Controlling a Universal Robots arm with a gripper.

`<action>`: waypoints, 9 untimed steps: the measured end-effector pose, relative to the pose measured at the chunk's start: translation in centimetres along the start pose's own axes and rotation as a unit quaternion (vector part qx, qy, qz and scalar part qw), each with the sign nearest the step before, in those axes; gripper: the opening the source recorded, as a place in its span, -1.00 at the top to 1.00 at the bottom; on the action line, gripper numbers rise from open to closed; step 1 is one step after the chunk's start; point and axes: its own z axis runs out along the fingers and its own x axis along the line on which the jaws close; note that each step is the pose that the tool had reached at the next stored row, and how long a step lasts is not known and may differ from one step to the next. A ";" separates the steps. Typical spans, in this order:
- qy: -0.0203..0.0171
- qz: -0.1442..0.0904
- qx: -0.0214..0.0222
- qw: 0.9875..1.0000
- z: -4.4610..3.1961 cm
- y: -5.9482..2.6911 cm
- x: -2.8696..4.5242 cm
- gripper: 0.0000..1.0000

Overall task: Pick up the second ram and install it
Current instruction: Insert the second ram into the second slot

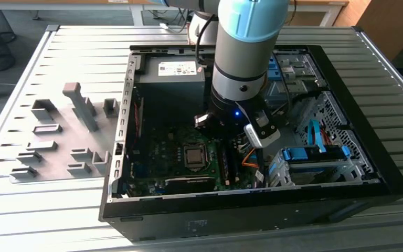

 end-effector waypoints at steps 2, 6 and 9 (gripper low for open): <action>0.000 0.000 0.000 1.000 0.11 0.00 0.00 0.72; 0.000 0.000 0.000 1.000 0.16 0.00 0.00 0.72; 0.000 0.000 0.000 1.000 0.18 0.00 0.00 0.72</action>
